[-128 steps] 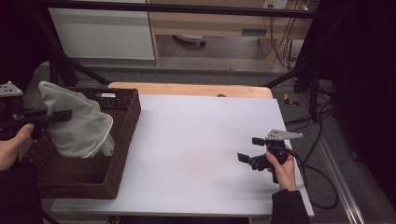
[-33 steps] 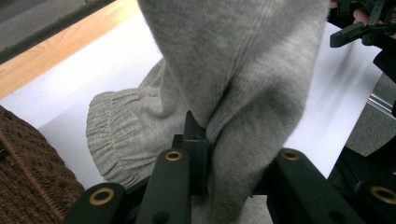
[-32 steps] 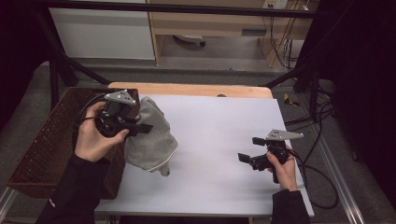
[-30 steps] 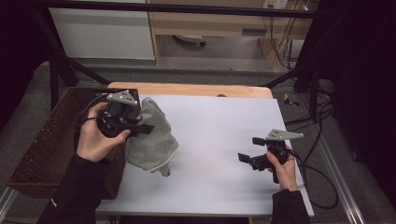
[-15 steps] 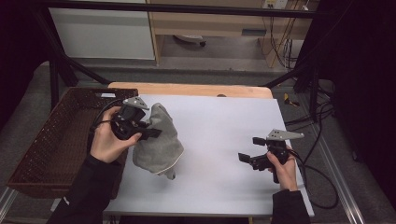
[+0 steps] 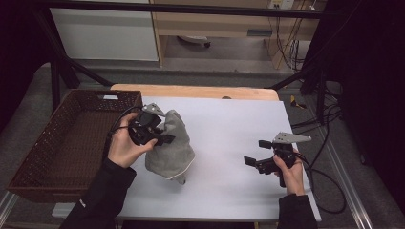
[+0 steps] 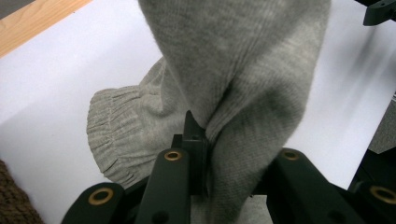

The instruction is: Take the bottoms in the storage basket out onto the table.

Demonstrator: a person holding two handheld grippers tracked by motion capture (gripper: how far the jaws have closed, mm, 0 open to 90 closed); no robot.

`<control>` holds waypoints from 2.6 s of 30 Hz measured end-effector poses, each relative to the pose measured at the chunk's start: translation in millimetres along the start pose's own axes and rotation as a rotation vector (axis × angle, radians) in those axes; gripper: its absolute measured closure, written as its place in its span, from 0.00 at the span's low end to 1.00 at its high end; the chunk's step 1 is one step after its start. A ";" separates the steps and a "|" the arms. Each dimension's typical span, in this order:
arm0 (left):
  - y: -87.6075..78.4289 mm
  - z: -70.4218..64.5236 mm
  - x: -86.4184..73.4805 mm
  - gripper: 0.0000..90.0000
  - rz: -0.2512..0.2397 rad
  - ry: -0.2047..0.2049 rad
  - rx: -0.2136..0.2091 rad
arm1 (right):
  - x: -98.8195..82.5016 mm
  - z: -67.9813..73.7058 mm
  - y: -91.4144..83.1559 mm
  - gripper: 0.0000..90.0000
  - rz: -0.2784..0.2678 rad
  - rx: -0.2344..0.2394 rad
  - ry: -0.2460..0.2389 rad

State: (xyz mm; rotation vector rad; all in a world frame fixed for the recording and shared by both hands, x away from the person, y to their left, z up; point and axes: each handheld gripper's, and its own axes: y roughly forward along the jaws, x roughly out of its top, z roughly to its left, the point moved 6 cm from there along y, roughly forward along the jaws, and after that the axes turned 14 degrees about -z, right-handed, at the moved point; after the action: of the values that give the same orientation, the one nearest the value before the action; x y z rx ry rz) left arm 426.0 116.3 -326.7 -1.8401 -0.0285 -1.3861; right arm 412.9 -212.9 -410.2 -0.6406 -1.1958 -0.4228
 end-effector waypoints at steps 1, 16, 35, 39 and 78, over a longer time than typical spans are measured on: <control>2.2 -0.6 -0.8 0.83 0.000 0.003 0.002 | 0.0 0.0 0.2 0.01 -0.001 0.000 0.001; 30.7 -1.7 -19.0 0.81 0.000 0.008 0.002 | -1.1 0.2 1.2 0.01 0.005 0.001 -0.002; 35.5 4.7 -30.9 0.27 -0.036 -0.006 0.043 | -3.4 1.4 4.1 0.01 0.016 0.006 -0.004; 30.6 7.4 -34.3 0.18 -0.055 -0.016 0.065 | -3.5 1.5 4.4 0.01 0.014 0.004 -0.002; 12.4 -1.6 -102.0 0.28 -0.125 -0.102 0.069 | -6.7 19.2 19.6 0.01 0.048 0.047 -0.013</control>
State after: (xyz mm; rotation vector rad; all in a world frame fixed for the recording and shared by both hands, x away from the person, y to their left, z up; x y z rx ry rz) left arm 390.1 150.9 -416.6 -1.8764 -0.2440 -1.3575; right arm 409.1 -185.7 -416.8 -0.6313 -1.1964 -0.3495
